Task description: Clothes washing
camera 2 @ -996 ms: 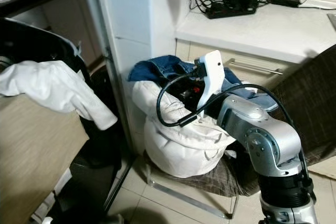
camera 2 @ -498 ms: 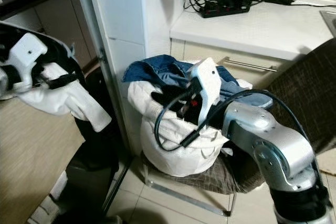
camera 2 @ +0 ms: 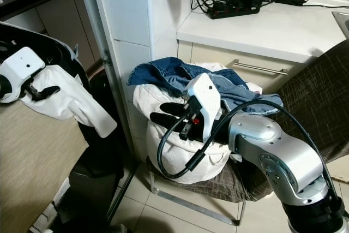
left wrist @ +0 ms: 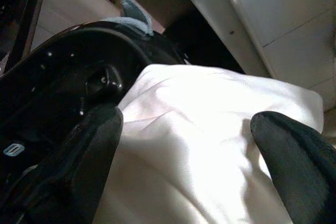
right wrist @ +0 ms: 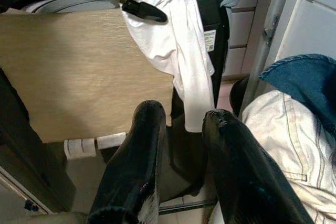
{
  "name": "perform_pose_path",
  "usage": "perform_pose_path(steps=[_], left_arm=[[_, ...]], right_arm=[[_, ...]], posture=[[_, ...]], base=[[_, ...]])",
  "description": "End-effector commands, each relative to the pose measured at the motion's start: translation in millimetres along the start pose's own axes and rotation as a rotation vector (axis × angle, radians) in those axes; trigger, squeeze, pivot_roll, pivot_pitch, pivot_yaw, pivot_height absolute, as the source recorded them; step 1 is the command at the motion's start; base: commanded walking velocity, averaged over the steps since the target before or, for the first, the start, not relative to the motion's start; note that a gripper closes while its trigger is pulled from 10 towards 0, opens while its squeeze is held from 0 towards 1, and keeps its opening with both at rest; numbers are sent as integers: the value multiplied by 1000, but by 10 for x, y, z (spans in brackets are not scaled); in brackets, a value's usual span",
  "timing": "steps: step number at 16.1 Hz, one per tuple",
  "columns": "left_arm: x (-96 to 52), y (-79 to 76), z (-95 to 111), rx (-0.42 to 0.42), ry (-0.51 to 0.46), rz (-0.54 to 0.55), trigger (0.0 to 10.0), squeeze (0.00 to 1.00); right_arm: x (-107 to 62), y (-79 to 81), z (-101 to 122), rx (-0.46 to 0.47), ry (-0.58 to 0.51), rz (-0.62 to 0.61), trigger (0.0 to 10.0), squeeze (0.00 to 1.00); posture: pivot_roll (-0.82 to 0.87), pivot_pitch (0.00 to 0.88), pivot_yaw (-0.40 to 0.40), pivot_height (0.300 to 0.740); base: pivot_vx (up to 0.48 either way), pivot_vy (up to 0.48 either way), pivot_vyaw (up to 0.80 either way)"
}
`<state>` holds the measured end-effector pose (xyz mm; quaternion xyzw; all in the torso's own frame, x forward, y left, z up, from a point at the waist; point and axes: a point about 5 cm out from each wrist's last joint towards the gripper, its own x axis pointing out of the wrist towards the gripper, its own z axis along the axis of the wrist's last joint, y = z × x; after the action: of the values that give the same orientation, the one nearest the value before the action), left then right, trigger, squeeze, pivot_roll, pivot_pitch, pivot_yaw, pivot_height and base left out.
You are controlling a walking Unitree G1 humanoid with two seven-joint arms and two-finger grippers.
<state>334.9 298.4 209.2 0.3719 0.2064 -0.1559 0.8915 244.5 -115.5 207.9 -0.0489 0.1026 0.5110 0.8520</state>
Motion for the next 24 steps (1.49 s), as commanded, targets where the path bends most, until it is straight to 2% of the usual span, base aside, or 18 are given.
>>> perform_pose_path(steps=[1, 2, 10, 18, 19, 20, 21, 22, 23, 24], left_arm=[[-22, 42, -28, -3, 26, 17, 4353, 0], [-23, 42, -32, -2, 32, 18, 0, 0], [19, 15, -143, 12, 111, 23, 0, 0], [-4, 126, -177, -4, 127, 87, 0, 0], [-36, 233, -165, -15, 116, 168, 0, 0], [-48, 265, -165, -15, 116, 192, 0, 0], [-110, 414, -162, -24, 115, 311, 0, 0], [-315, 759, -159, -27, 114, 583, 0, 0], [-397, 861, -171, -10, 127, 659, 0, 0], [-623, 1087, -198, 59, 169, 834, 0, 0]], right_arm=[[-7, 27, 31, -33, -5, 10, 10000, 0], [-6, 29, 28, -36, -3, 11, 10000, 0], [8, 30, 11, -50, 3, 21, 10000, 0], [6, 9, 14, -57, 1, 12, 10000, 0], [10, 3, 19, -58, -2, 10, 10000, 0], [10, 3, 20, -58, -2, 10, 10000, 0], [8, 3, 22, -59, -4, 9, 10000, 0], [3, -3, 29, -61, -6, 3, 10000, 0], [2, -5, 31, -62, -7, 2, 10000, 0], [0, -8, 33, -64, -7, -2, 10000, 0]], posture=[[-68, 0, 36, 740], [-69, 0, 37, 740], [-71, 0, 42, 740], [-69, 0, 44, 740], [-70, 0, 44, 740], [-70, 0, 44, 740], [-70, 0, 44, 740], [-71, 0, 50, 740], [-71, 0, 50, 740], [-71, 0, 50, 740]], base=[[0, 0, 0], [0, 0, 0], [0, 0, 0], [0, 0, 0], [0, 0, 0], [0, 0, 0], [0, 0, 0], [0, 0, 0], [0, 0, 0], [0, 0, 0]])
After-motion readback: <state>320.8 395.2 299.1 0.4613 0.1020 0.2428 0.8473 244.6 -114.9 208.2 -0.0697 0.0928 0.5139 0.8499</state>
